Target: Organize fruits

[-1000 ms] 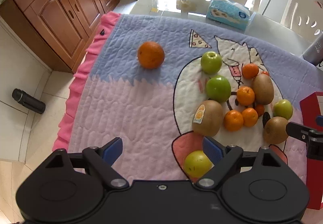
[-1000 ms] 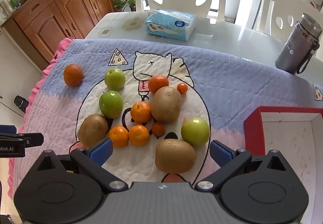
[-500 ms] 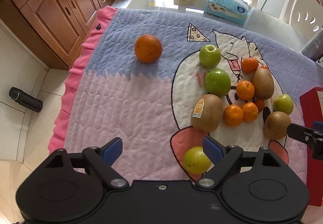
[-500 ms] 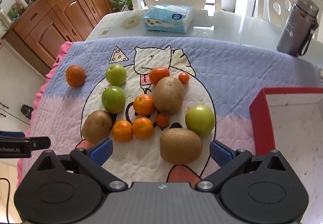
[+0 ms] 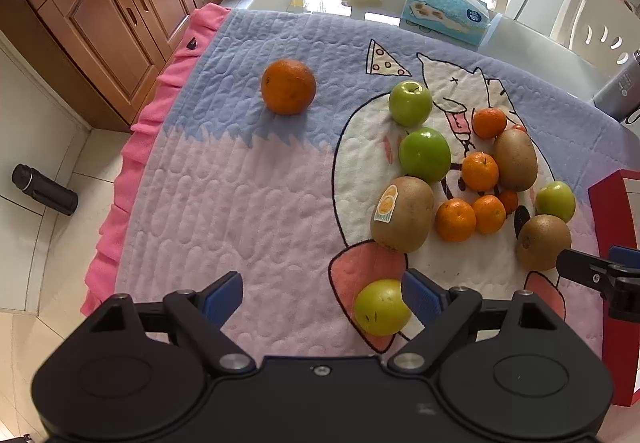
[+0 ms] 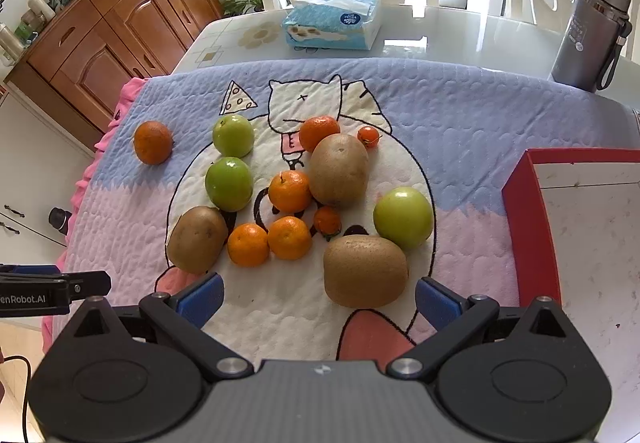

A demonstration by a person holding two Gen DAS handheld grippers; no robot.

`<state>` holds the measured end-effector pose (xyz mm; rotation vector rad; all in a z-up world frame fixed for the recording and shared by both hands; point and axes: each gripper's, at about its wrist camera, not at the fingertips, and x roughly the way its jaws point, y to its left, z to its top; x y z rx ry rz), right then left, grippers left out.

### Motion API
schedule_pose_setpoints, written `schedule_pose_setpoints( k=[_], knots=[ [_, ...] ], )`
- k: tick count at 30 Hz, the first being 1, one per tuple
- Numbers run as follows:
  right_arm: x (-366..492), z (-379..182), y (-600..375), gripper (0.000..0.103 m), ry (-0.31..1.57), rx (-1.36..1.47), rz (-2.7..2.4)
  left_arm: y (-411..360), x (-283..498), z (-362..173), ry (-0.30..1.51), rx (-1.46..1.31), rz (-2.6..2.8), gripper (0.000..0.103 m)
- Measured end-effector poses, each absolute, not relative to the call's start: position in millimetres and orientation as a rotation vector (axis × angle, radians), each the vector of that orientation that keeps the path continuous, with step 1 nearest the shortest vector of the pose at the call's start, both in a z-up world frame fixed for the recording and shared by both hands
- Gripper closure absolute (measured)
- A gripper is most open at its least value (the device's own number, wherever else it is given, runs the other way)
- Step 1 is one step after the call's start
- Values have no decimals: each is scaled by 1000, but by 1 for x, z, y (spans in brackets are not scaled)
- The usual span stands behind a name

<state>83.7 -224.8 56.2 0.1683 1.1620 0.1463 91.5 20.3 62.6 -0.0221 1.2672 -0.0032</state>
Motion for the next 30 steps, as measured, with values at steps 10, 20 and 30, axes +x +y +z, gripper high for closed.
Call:
schedule_pose_setpoints(
  k=[10, 20, 30],
  knots=[
    [82, 44, -223, 0, 1178, 154, 159, 22, 85, 49, 1286, -51, -16, 0],
    [78, 11, -234, 1, 1185, 187, 224, 7, 77, 7, 1367, -38, -90, 0],
    [107, -32, -251, 0, 1222, 351, 203, -26, 78, -31, 1352, 68, -162, 10]
  ],
)
